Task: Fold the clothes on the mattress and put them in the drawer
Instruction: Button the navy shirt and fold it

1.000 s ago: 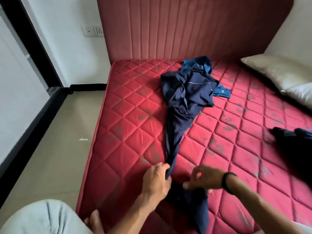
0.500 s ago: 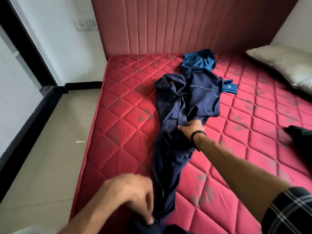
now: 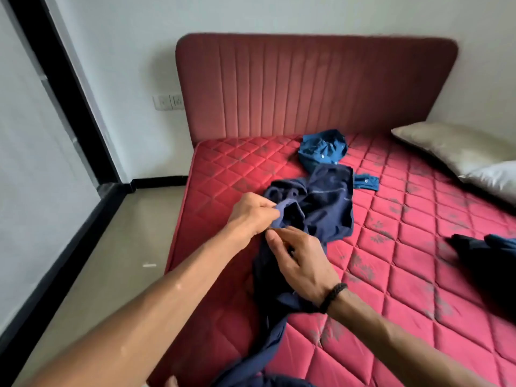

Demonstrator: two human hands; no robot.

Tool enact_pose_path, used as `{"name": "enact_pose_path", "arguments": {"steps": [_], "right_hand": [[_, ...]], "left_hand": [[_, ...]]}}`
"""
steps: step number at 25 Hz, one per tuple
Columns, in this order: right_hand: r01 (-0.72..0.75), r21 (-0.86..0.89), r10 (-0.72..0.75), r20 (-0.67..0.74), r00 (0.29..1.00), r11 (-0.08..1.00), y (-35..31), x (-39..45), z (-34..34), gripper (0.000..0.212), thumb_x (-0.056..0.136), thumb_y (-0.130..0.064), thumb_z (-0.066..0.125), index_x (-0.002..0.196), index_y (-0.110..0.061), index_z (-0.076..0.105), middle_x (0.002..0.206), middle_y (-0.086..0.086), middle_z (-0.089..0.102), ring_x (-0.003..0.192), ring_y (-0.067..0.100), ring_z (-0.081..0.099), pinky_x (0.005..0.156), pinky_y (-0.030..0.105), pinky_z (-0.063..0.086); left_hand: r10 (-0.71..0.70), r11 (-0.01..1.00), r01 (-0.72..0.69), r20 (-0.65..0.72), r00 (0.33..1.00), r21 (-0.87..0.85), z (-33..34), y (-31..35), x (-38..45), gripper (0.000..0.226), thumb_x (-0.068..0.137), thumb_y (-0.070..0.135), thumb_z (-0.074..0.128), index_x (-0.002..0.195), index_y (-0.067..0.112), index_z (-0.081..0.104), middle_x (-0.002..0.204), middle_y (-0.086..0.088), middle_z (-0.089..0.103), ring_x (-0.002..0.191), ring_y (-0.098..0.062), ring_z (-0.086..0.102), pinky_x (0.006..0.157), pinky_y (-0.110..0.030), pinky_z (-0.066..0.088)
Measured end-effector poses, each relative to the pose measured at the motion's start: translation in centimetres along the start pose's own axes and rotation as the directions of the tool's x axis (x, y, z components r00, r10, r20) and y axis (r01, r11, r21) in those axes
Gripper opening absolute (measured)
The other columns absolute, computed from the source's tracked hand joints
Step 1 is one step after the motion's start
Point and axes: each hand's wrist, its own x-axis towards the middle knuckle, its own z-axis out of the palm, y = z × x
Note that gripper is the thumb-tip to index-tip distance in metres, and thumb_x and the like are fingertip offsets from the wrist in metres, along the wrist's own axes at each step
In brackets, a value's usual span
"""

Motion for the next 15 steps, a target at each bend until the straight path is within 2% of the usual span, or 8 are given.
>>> {"name": "enact_pose_path", "arguments": {"steps": [2,3,5,7,8,9,12,15], "right_hand": [[0.035,0.024,-0.033,-0.077,0.997,0.999,-2.1,2.4,-2.9,0.020,0.101,-0.031,0.058,0.082,-0.026,0.064,0.076,-0.010,0.053,0.067,0.009,0.051,0.067,0.036,0.044],[0.056,-0.011,-0.057,-0.138,0.989,0.998,-2.8,4.3,-4.5,0.007,0.094,-0.026,0.064,0.099,-0.027,0.069,0.088,-0.006,0.060,0.076,0.012,0.057,0.075,0.034,0.049],[0.126,-0.086,-0.136,-0.121,0.983,0.988,-5.2,8.4,-7.7,0.042,0.080,-0.014,0.067,0.121,-0.020,0.066,0.104,-0.001,0.065,0.089,0.016,0.060,0.085,0.030,0.049],[0.151,-0.107,-0.155,-0.028,0.988,0.983,-8.4,12.2,-10.7,0.012,0.077,-0.012,0.064,0.088,-0.017,0.066,0.077,-0.001,0.064,0.074,0.020,0.055,0.071,0.035,0.048],[0.141,-0.166,-0.147,-0.019,0.989,0.976,-10.4,13.6,-12.2,0.011,0.079,-0.016,0.067,0.075,-0.019,0.057,0.066,-0.003,0.057,0.069,0.022,0.050,0.065,0.037,0.047],[0.148,-0.226,-0.156,-0.019,0.988,0.963,-11.3,15.3,-13.4,0.025,0.082,-0.024,0.071,0.069,-0.021,0.049,0.062,-0.003,0.052,0.067,0.024,0.047,0.062,0.040,0.046],[0.125,-0.329,-0.139,-0.018,0.990,0.936,-13.5,18.5,-17.9,0.051,0.084,-0.041,0.080,0.063,-0.017,0.041,0.061,-0.002,0.047,0.066,0.029,0.044,0.059,0.039,0.036],[0.136,-0.311,-0.161,-0.056,0.985,0.941,-15.6,21.1,-22.9,0.046,0.089,-0.036,0.078,0.062,-0.015,0.046,0.059,-0.001,0.049,0.061,0.022,0.045,0.056,0.036,0.033]], "left_hand": [[0.129,0.991,-0.125,-0.080,0.988,0.054,-3.7,2.0,-1.4,0.030,0.074,0.031,0.065,0.091,0.010,0.079,0.084,0.000,0.075,0.084,-0.021,0.070,0.080,-0.038,0.058],[0.234,0.967,-0.222,-0.099,0.967,0.124,-5.8,3.8,-2.4,0.021,0.085,0.024,0.066,0.098,0.014,0.078,0.093,0.001,0.076,0.092,-0.021,0.070,0.081,-0.031,0.053],[0.469,0.851,-0.442,-0.031,0.883,0.284,-9.8,8.3,-4.2,0.018,0.099,0.016,0.059,0.110,0.017,0.074,0.102,0.000,0.075,0.098,-0.019,0.067,0.083,-0.028,0.046],[0.612,0.707,-0.577,0.056,0.789,0.408,-14.1,13.4,-6.2,0.019,0.101,0.016,0.057,0.111,0.020,0.073,0.101,0.001,0.074,0.096,-0.016,0.066,0.085,-0.028,0.046],[0.644,0.648,-0.604,0.090,0.759,0.464,-16.5,15.8,-6.9,0.019,0.101,0.017,0.058,0.110,0.022,0.074,0.100,0.004,0.074,0.095,-0.015,0.066,0.086,-0.028,0.047],[0.655,0.597,-0.610,0.122,0.746,0.522,-19.0,17.9,-7.6,0.017,0.099,0.020,0.061,0.109,0.025,0.074,0.099,0.008,0.073,0.094,-0.012,0.065,0.085,-0.026,0.047],[0.657,0.457,-0.562,0.164,0.736,0.689,-26.3,22.4,-9.2,0.020,0.086,0.026,0.078,0.106,0.031,0.076,0.096,0.017,0.072,0.087,-0.003,0.062,0.076,-0.011,0.042],[0.726,0.438,-0.443,-0.017,0.688,0.782,-31.8,24.6,-9.1,0.022,0.083,0.020,0.080,0.103,0.027,0.079,0.098,0.010,0.077,0.092,-0.012,0.068,0.082,-0.020,0.047]]}}
